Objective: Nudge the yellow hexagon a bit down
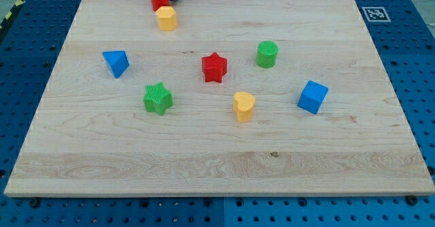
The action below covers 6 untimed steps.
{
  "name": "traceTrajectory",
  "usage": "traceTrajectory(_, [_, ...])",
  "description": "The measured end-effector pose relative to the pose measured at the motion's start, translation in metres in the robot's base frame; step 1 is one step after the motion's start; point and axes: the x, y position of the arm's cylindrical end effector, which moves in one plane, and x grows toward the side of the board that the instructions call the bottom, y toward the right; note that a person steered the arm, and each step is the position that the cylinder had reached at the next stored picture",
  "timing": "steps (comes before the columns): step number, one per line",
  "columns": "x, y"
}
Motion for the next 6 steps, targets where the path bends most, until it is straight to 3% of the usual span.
traceTrajectory(2, [0.000,-0.034])
traceTrajectory(4, [0.008,0.030])
traceTrajectory(6, [0.052,0.026])
